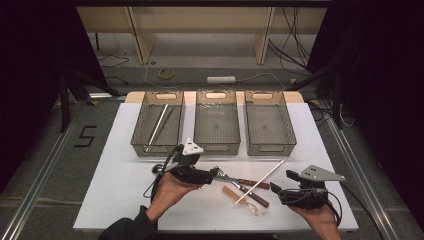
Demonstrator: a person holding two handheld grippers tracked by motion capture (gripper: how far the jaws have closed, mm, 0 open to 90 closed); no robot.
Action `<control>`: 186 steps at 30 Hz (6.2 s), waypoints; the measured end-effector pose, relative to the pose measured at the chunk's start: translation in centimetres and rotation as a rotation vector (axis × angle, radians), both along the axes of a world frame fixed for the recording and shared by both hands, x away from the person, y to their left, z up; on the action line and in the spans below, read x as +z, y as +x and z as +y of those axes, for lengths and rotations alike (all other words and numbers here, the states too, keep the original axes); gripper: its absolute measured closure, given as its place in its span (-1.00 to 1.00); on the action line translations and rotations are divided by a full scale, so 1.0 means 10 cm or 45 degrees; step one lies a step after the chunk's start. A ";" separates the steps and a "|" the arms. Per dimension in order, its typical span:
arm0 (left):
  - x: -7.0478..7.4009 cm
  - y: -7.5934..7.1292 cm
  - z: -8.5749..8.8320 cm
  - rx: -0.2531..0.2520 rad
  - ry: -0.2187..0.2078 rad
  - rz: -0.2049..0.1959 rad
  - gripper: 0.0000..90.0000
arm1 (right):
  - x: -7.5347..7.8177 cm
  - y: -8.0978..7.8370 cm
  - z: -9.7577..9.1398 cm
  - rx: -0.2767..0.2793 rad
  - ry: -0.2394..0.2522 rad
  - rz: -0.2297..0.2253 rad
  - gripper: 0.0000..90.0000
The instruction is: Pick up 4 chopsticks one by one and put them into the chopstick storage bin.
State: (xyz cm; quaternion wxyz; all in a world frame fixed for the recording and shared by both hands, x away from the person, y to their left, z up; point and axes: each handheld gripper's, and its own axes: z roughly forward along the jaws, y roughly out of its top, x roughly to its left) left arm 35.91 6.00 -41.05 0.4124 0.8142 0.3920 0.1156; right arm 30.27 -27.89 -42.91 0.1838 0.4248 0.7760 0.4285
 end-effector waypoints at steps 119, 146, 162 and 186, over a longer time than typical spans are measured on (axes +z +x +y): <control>-0.02 0.06 -0.76 -0.309 0.119 0.026 0.90 | -0.02 0.05 -0.10 -0.050 0.036 0.011 -0.39; 0.30 0.29 0.13 -0.134 -0.029 -0.069 0.90 | -0.02 0.04 -0.07 -0.027 0.025 0.010 -0.39; 0.32 0.61 0.73 0.093 -0.068 -0.074 0.90 | -0.02 0.04 -0.06 -0.026 0.019 0.012 -0.39; 0.26 0.97 1.54 0.396 -0.114 -0.085 0.90 | -0.02 0.03 -0.04 -0.016 0.034 0.011 -0.39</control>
